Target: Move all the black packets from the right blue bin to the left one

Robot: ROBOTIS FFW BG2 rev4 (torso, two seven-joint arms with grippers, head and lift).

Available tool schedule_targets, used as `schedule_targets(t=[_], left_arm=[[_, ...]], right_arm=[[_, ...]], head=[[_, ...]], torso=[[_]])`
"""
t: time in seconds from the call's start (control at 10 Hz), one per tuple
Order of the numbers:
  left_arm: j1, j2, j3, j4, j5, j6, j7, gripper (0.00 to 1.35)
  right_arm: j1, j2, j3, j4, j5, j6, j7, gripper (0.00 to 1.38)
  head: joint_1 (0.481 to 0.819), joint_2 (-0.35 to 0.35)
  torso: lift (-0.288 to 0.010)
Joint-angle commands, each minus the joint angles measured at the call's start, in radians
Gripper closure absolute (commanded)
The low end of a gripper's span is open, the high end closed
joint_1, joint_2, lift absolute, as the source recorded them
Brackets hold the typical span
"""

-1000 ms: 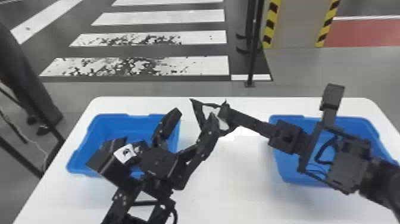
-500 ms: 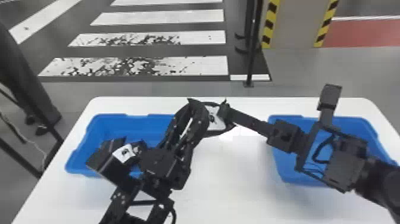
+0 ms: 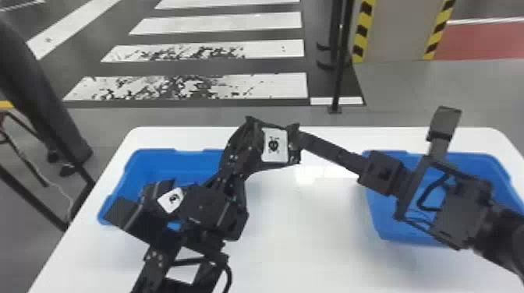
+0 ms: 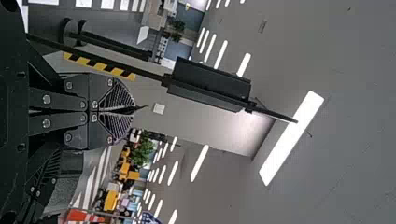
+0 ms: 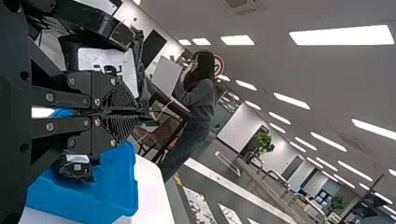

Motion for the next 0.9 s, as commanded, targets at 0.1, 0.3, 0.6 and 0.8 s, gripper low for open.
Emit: schedule_targets(t=[0.1, 0.3, 0.6, 0.8], left_arm=[[-0.010, -0.019, 0.069, 0.002, -0.068, -0.010, 0.025, 1.22], [-0.077, -0.053, 0.200, 0.142, -0.230, -0.007, 0.068, 1.22], [-0.175, -0.062, 0.338, 0.323, -0.433, -0.015, 0.104, 1.22], [-0.172, -0.067, 0.356, 0.350, -0.391, -0.017, 0.114, 1.09]], right_arm=[[0.001, 0.000, 0.008, 0.030, -0.013, -0.082, 0.032, 0.10], [0.021, 0.000, -0.004, 0.048, -0.049, -0.099, 0.044, 0.14], [0.035, -0.002, -0.028, 0.055, -0.049, -0.136, 0.052, 0.22], [0.050, -0.002, -0.076, 0.040, 0.024, -0.156, 0.055, 0.22]], head=[[0.692, 0.112], [0.673, 0.147], [0.686, 0.226], [0.686, 0.247]], torso=[[-0.140], [-0.140], [-0.140], [-0.140]])
